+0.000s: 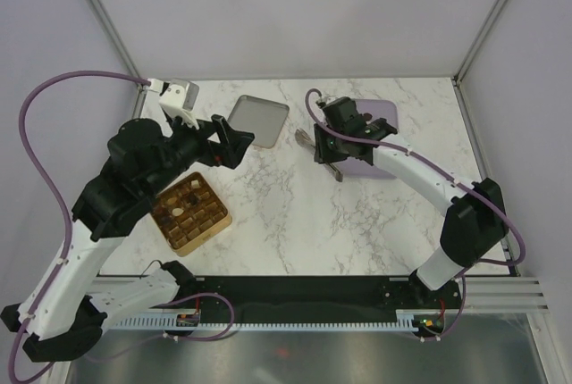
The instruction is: Pack the chocolate
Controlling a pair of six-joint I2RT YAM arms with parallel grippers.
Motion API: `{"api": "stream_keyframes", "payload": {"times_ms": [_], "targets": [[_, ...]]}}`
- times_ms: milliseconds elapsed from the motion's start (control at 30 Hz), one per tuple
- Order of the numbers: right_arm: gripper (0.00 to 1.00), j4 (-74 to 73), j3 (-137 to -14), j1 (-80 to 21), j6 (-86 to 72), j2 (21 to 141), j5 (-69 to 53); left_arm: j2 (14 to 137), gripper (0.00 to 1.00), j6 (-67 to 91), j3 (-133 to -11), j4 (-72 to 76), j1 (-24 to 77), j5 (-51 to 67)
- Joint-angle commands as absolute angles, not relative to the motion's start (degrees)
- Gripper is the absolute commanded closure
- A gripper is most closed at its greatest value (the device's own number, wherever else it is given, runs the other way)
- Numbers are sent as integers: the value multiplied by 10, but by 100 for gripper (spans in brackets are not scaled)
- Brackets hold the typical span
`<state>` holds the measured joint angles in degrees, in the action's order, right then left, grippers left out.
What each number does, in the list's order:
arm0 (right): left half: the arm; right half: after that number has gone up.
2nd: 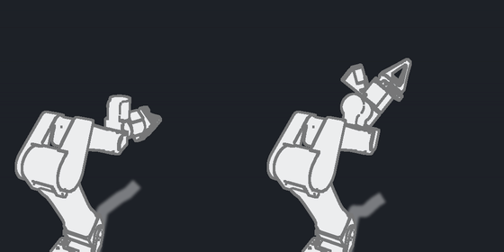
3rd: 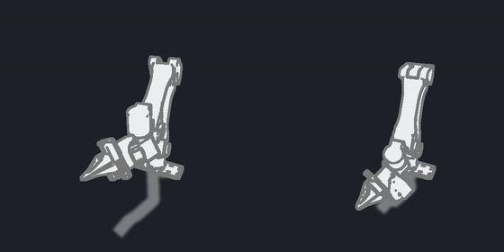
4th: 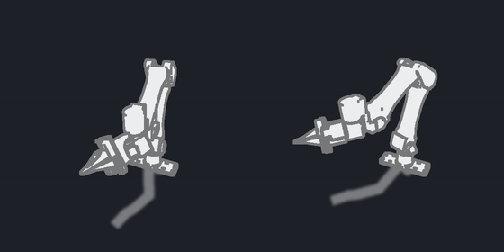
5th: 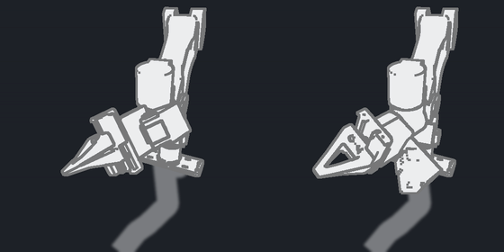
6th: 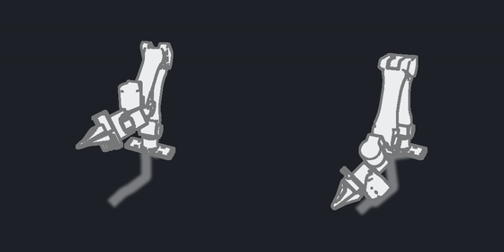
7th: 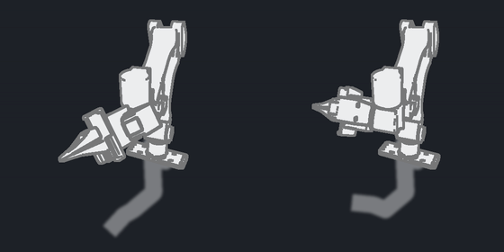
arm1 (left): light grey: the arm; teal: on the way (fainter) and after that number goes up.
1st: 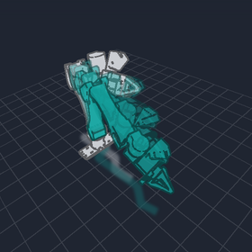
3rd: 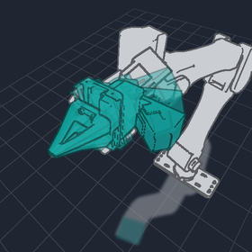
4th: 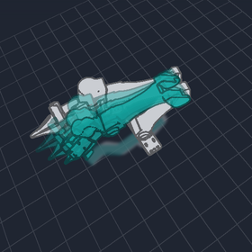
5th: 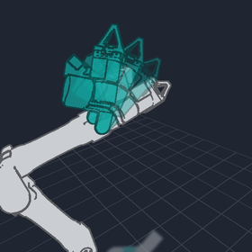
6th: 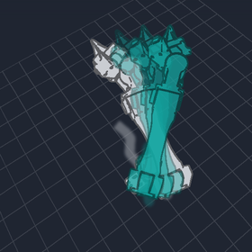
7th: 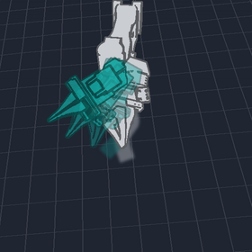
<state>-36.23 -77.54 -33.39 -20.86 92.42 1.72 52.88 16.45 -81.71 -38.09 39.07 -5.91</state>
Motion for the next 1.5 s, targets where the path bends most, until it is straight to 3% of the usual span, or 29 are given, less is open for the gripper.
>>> {"api": "stream_keyframes", "payload": {"times_ms": [0,333,633,1467], "targets": [[72,-294,-813,-384,-254,924,-19,507,0,185,-855,-381,388,-73],[73,-221,-904,-528,-270,1022,-40,472,0,195,-885,-381,388,-94],[71,-231,-943,-592,-259,1080,-33,451,0,191,-869,-381,388,-114],[65,-293,-983,-645,-207,1124,17,457,0,192,-863,-381,388,-111]]}}
